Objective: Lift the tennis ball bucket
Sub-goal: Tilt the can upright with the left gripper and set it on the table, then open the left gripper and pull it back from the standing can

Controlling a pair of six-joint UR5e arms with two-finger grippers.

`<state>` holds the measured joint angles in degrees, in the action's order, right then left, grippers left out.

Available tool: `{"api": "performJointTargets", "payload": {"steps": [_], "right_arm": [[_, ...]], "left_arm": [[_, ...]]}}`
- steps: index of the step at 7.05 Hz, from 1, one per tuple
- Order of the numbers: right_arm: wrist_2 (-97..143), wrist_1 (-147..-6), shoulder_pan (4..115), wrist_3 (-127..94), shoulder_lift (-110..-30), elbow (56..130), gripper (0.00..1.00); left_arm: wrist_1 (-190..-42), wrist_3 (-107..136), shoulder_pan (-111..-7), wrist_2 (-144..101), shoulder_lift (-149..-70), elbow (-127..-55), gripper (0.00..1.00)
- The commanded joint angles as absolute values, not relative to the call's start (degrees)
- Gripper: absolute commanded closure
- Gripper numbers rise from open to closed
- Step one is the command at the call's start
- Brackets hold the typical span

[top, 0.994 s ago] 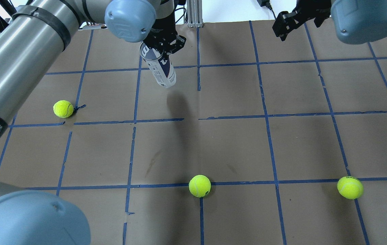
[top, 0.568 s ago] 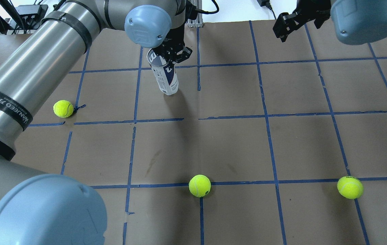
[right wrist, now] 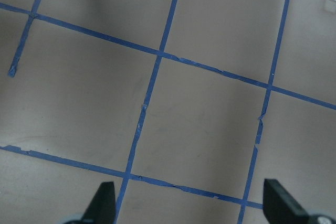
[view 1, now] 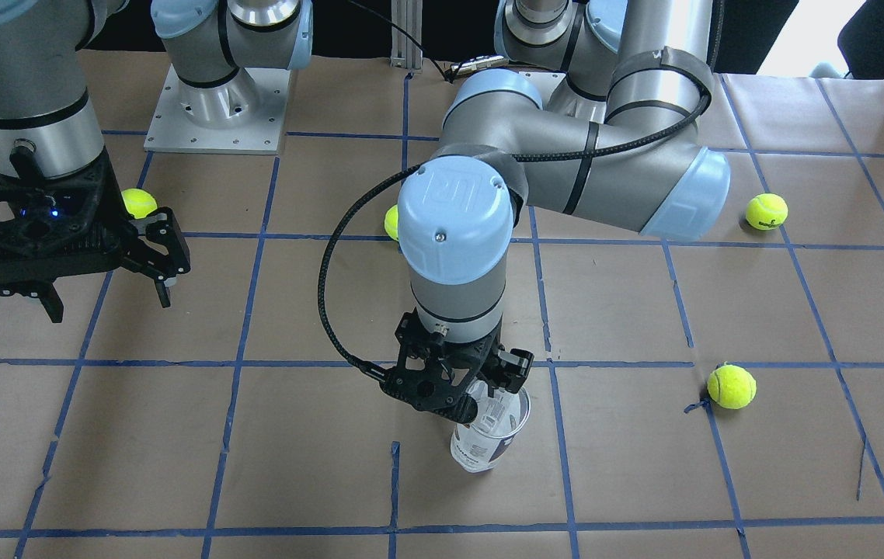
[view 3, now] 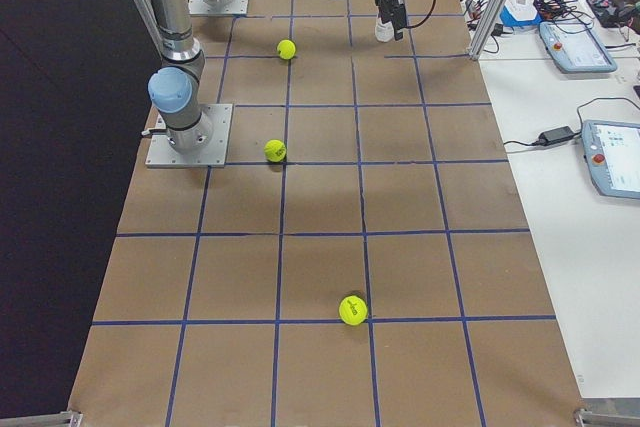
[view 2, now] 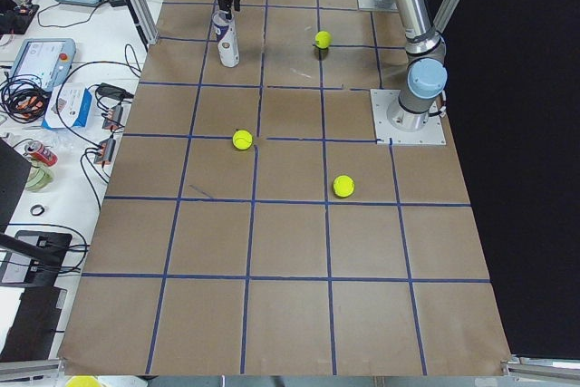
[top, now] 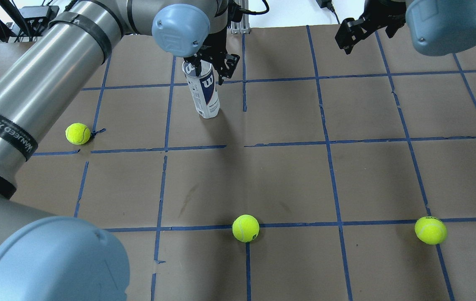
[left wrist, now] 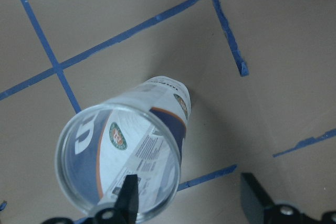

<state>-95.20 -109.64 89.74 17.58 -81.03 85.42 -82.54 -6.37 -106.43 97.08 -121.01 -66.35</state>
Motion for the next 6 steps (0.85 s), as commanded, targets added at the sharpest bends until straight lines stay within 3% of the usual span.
{"api": "performJointTargets", "payload": {"steps": [1, 3, 5, 6], "right_arm": [[-95.2, -109.7, 89.7, 17.6, -81.0, 85.4, 0.00], [-95.2, -109.8, 89.7, 17.6, -81.0, 85.4, 0.00], [-95.2, -109.9, 89.7, 17.6, -80.9, 85.4, 0.00], [-95.2, -109.9, 89.7, 17.6, -80.9, 85.4, 0.00]], "left_arm": [[-82.1, -5.7, -106.3, 95.6, -116.0, -67.2, 0.00], [-84.4, -4.1, -105.3, 94.4, -106.5, -74.0, 0.00], [-81.9, -3.9, -99.6, 94.1, -95.2, -89.5, 0.00], [-83.4, -3.0, -95.1, 91.4, -89.8, -93.0, 0.00]]}}
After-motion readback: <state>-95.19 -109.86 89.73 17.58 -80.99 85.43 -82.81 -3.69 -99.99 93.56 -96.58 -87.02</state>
